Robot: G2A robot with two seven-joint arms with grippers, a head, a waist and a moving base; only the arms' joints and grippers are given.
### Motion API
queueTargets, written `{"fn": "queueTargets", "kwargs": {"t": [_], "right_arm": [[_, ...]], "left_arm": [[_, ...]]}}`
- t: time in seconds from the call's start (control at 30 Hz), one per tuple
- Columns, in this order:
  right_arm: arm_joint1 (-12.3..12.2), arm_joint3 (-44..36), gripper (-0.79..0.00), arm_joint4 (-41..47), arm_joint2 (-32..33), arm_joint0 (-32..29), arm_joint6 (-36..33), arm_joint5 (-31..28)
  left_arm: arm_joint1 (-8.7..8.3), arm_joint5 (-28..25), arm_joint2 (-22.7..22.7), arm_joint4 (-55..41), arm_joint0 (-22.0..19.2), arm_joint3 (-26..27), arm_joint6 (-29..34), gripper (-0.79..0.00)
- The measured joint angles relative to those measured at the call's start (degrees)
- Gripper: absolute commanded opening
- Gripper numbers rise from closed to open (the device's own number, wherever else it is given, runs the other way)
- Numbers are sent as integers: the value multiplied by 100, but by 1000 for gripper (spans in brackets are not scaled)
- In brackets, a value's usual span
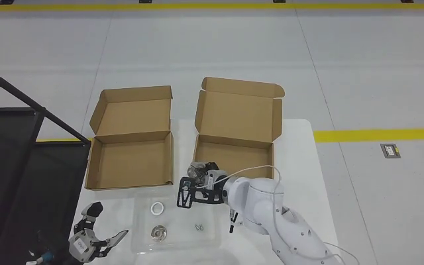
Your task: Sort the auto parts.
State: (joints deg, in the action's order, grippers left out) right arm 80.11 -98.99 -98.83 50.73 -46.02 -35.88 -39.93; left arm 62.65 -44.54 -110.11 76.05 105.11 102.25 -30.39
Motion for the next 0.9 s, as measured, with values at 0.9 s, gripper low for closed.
{"fn": "queueTargets", "kwargs": {"t": [0.9], "right_arm": [[977, 4802, -785, 1999, -977, 2486, -490, 1165]], "left_arm": [[-1, 10, 5, -185, -12, 38, 114, 0]]}}
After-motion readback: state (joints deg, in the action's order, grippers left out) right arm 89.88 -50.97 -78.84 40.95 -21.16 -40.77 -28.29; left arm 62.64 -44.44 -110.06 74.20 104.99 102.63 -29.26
